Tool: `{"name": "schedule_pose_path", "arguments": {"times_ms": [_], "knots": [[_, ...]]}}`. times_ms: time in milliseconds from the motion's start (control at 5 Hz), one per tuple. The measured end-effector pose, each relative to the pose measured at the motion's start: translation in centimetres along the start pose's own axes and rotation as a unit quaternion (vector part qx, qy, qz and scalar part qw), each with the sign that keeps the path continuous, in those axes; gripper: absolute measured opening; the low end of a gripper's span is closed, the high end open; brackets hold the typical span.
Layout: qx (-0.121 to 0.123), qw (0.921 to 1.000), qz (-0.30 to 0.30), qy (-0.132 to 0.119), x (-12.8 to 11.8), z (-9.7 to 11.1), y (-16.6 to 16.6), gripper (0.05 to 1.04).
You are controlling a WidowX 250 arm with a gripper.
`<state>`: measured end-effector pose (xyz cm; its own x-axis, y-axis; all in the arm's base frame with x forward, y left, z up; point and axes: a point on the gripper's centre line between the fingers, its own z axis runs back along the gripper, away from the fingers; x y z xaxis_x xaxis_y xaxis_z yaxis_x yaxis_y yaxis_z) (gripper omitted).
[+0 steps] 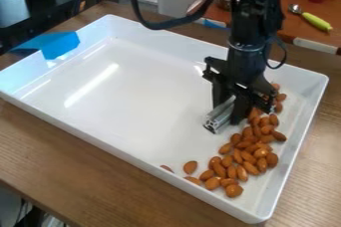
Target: Sweep into pile
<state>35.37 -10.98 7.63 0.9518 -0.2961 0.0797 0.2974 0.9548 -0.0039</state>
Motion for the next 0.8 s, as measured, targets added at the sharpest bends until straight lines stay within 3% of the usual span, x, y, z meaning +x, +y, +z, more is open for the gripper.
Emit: {"name": "schedule_pose_path", "arguments": {"times_ms": [400,600,800], "knots": [[-0.018,0.9992,-0.037,0.003,-0.8,0.2,-2.9,0.381],[-0.026,0.9988,-0.041,0.007,-1.7,0.9,-1.5,0.381],[-0.022,0.9997,0.006,-0.013,-2.2,3.5,3.9,0.381]]}}
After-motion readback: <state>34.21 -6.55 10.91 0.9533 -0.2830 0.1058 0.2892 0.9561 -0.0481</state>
